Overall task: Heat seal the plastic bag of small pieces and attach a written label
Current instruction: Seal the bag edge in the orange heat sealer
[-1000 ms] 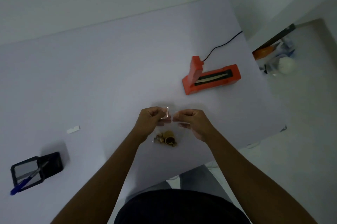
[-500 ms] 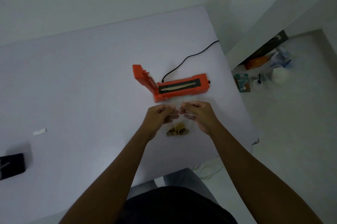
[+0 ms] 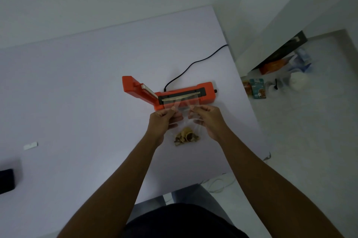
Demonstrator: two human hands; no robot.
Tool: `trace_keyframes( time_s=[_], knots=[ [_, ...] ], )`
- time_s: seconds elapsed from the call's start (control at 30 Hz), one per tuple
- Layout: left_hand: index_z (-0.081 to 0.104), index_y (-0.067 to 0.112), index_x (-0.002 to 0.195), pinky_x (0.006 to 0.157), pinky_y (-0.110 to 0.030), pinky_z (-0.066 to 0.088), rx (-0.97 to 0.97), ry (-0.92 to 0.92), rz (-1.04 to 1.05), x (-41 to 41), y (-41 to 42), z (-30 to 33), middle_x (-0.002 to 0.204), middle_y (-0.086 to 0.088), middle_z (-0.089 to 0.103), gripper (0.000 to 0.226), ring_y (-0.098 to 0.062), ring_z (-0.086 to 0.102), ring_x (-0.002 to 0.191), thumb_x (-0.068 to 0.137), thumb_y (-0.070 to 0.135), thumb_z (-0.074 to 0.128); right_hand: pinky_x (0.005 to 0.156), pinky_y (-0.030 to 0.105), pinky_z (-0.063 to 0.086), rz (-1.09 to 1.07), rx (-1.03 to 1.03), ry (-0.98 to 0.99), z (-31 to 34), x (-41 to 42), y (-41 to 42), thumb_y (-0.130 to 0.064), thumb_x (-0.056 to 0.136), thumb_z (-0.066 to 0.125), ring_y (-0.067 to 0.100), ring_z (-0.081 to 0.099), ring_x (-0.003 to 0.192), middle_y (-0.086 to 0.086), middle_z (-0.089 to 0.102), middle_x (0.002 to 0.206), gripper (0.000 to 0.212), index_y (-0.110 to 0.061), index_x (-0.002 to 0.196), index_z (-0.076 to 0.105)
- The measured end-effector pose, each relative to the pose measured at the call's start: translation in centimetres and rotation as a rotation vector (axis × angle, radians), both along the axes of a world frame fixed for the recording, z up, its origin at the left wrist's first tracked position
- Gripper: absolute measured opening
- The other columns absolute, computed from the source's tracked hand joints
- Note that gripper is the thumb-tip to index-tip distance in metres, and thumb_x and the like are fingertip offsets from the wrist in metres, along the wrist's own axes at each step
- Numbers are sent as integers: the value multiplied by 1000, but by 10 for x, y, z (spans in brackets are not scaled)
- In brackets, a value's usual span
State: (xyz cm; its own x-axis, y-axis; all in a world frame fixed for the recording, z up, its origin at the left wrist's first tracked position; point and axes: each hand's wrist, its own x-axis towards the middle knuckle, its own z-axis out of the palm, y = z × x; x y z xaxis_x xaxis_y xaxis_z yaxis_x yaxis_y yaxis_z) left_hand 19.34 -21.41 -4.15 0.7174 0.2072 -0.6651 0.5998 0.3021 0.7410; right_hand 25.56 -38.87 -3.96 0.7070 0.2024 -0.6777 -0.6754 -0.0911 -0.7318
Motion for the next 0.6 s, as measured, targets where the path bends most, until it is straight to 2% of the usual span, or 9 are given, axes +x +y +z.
trace_keyframes(
  time_s=[0.13,0.3,0.43,0.6],
  knots=[
    [70,7,111,82,-44,60,0,2,21,5,-2,-4,101,-14,76,23,-28,74,93,99,24,58,76,35,54,-22,-20,-29,-4,4,3,-22,90,74,22,72,80,13,76,88,16,-6,92,76],
    [72,11,102,86,-45,59,1,25,34,9,-4,-8,99,-13,77,16,-26,75,91,98,21,60,73,34,54,-52,-28,-34,-11,8,5,-19,91,73,23,73,79,13,77,85,12,-10,84,76],
    [72,8,103,87,-47,57,-6,40,30,10,-7,-9,98,-11,77,20,-25,74,91,98,22,59,71,34,55,-87,-28,-9,-14,11,4,-16,91,72,24,74,78,15,77,85,11,-7,86,76],
    [69,12,105,89,-50,56,-32,43,56,9,-9,-11,101,-13,76,16,-27,74,94,99,20,57,73,38,57,-107,-28,5,-19,11,5,-17,90,73,25,74,78,15,77,84,14,-3,91,76]
  ],
)
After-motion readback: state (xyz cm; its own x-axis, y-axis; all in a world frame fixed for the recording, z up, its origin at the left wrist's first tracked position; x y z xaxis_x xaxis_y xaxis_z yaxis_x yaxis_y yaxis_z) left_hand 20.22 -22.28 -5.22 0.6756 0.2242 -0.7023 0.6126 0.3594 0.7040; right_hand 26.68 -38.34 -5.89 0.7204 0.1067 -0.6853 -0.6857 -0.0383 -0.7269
